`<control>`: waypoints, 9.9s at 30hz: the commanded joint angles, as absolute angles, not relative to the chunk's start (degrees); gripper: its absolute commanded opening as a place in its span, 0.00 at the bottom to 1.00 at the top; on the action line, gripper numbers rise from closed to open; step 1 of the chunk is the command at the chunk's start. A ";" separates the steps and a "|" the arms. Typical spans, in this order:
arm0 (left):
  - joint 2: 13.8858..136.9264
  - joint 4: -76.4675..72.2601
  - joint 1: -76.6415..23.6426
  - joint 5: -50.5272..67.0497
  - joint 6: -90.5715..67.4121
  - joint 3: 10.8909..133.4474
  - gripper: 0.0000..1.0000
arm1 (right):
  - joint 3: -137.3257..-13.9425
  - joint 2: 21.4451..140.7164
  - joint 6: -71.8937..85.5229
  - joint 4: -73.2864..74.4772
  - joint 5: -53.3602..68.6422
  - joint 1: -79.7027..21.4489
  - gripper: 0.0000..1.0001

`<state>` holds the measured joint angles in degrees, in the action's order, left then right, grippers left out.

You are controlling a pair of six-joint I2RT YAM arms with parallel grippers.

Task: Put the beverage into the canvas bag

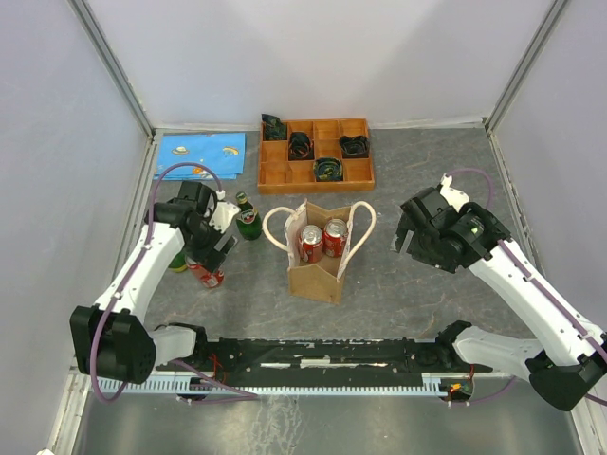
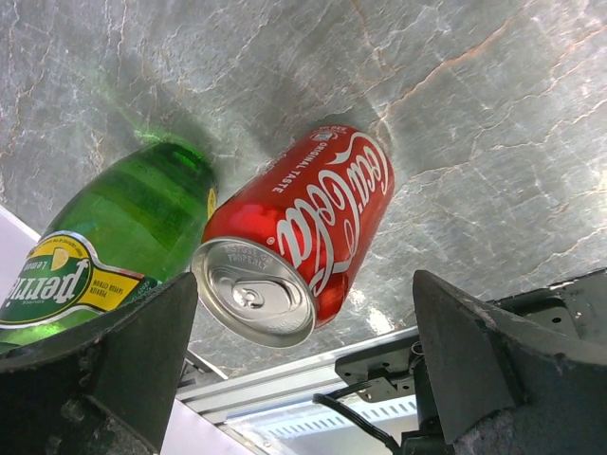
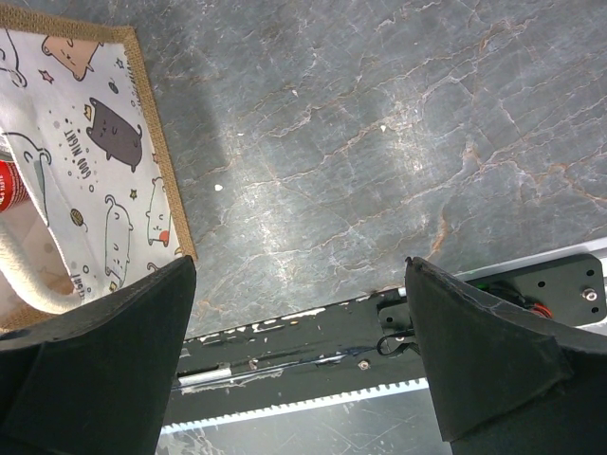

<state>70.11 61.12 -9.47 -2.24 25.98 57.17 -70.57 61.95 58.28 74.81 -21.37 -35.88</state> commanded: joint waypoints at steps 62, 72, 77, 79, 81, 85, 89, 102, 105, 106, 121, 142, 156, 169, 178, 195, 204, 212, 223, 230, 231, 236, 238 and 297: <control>89.88 83.73 -9.86 7.91 21.72 125.64 0.03 | -71.33 65.54 56.51 71.00 -19.17 -35.76 0.99; 99.48 79.88 -30.89 13.17 12.87 137.97 0.03 | -70.44 63.11 57.39 72.44 -20.21 -35.73 0.99; 98.17 75.45 -38.02 14.39 10.71 129.00 0.03 | -70.27 61.47 58.37 74.41 -21.01 -35.68 0.99; 95.81 70.23 -39.66 14.36 9.80 120.99 0.03 | -69.59 60.26 58.72 75.09 -21.47 -35.71 0.99; 93.64 66.03 -41.61 14.41 8.83 114.68 0.03 | -68.86 58.82 59.15 75.53 -21.77 -35.69 0.99; 92.03 60.58 -45.45 12.81 7.66 106.16 0.03 | -68.05 57.93 59.47 76.17 -21.73 -35.69 0.99; 92.34 55.31 -46.14 11.69 7.72 101.68 0.03 | -68.27 57.90 59.34 76.33 -21.75 -35.74 0.99; 94.40 51.15 -50.01 10.89 7.54 95.47 0.03 | -68.26 56.50 60.04 78.64 -22.85 -35.74 0.99; 93.91 51.27 -50.53 10.79 7.56 94.23 0.03 | -67.71 56.25 60.61 78.49 -22.77 -35.70 0.99; 93.87 51.32 -50.72 10.75 7.56 93.96 0.03 | -67.56 56.18 60.64 78.45 -22.70 -35.69 0.99; 99.70 47.47 -52.70 5.62 7.67 93.48 0.03 | -68.21 57.35 60.21 78.37 -22.49 -35.69 0.99; 106.78 43.24 -54.14 0.67 7.09 90.32 0.03 | -66.56 54.73 61.48 79.57 -22.59 -35.70 0.99; 105.81 43.72 -56.23 0.22 6.41 90.73 0.73 | -66.47 55.31 61.46 78.67 -21.95 -35.74 0.99; 103.76 45.44 -57.48 1.54 6.06 93.77 0.99 | -67.20 56.69 60.60 77.92 -21.70 -35.70 0.99; 100.43 47.20 -57.40 0.29 6.63 93.27 0.99 | -67.05 57.51 60.55 77.21 -21.36 -35.69 0.99; 86.76 51.41 -28.37 4.90 3.95 104.66 0.99 | -66.24 58.38 60.20 75.27 -20.24 -35.74 0.99; 88.19 59.32 -15.82 6.17 1.09 102.44 0.96 | -68.14 61.80 57.64 74.06 -18.84 -35.68 0.99; 100.60 72.56 -15.64 2.73 5.18 115.36 0.80 | -69.37 64.24 56.83 73.69 -17.18 -35.69 0.99; 106.35 80.91 -15.41 3.48 8.65 115.53 0.61 | -66.97 62.43 58.86 75.02 -16.29 -35.73 0.99; 109.67 81.37 -15.39 4.81 9.36 115.71 0.63 | -67.11 63.41 58.40 74.53 -15.40 -35.74 0.99; 110.37 81.56 -15.40 4.79 9.51 116.06 0.63 | -67.19 63.57 58.29 74.59 -15.38 -35.70 0.99; 112.40 82.29 -15.36 4.81 10.24 116.46 0.61 | -66.98 63.28 58.18 74.45 -15.47 -35.75 0.99; 112.58 82.58 -15.39 4.76 10.35 116.26 0.59 | -66.73 63.20 58.25 74.52 -15.55 -35.71 0.99; 104.89 67.36 -27.93 10.94 9.67 144.98 0.03 | -63.80 63.60 58.19 70.67 -13.27 -35.73 0.99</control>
